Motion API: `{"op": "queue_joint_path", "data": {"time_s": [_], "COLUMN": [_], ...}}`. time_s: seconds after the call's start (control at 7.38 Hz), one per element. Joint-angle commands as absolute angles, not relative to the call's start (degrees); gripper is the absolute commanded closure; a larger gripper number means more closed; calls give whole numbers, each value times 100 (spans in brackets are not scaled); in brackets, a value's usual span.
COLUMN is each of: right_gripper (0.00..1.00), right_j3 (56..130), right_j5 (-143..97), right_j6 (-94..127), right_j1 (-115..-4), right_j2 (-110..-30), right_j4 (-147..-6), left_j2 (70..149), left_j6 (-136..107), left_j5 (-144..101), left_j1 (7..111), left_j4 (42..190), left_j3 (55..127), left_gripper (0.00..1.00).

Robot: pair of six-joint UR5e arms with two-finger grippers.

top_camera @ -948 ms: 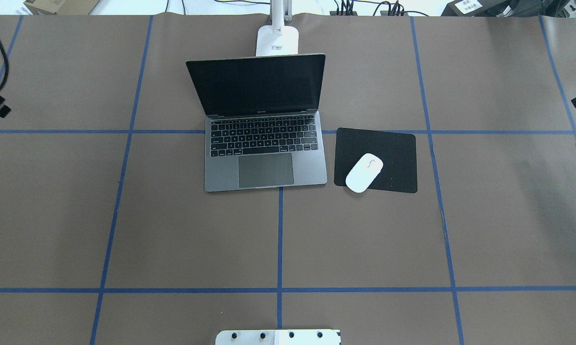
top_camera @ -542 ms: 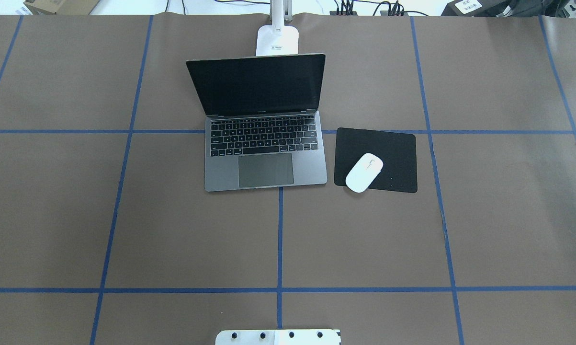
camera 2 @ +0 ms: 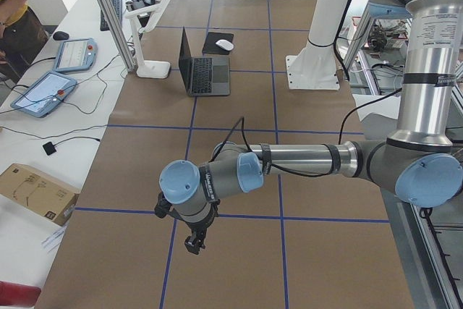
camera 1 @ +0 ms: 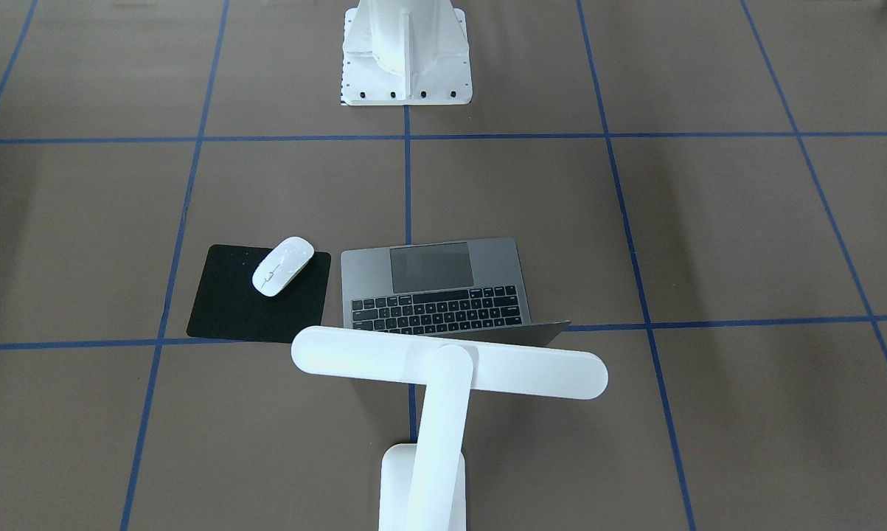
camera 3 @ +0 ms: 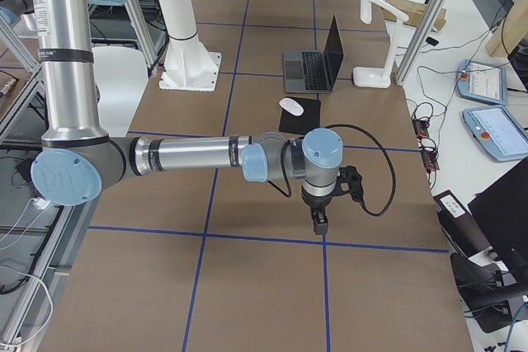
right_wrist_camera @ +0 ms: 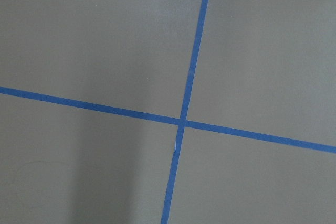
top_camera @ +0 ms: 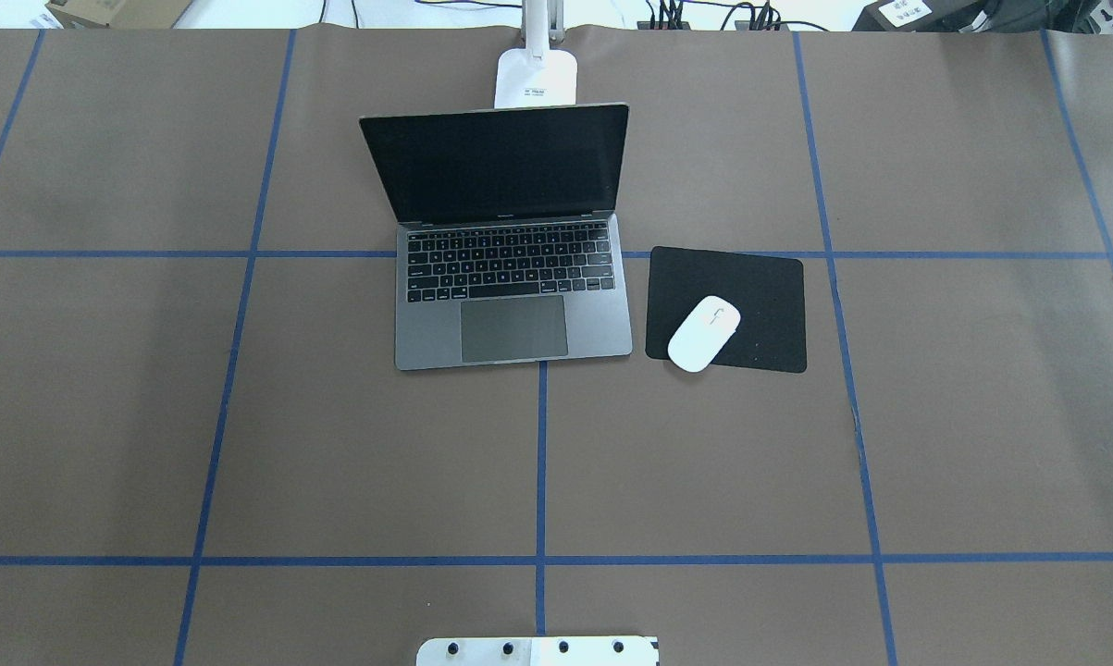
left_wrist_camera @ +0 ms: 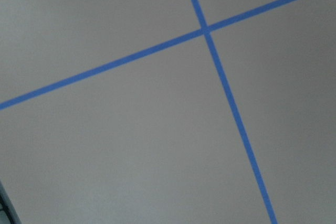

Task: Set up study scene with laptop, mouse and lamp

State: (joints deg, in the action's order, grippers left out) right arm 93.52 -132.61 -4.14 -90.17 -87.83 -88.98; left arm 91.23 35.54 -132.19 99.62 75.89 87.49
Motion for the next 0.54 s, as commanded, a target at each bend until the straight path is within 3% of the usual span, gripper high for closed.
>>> {"op": "queue_joint_path", "data": {"time_s": [0.0,0.41], "right_gripper": [0,0], "right_j3": [9378,9360], "right_j5": [-13280,-13245], "right_j6": [-387,-474], "right_j1": [-9026,-9009], "right_j2": [-8815,-8789], "right_j4": [-8886,-8851], "left_j2": [9044,9018], "left_j6": [3507,3533], "left_j5": [-13445,-13447], "left_j1": [10081,10099], "left_j4": [7725,8039], "left_j3": [8806,8912], "left_gripper": [0,0]}}
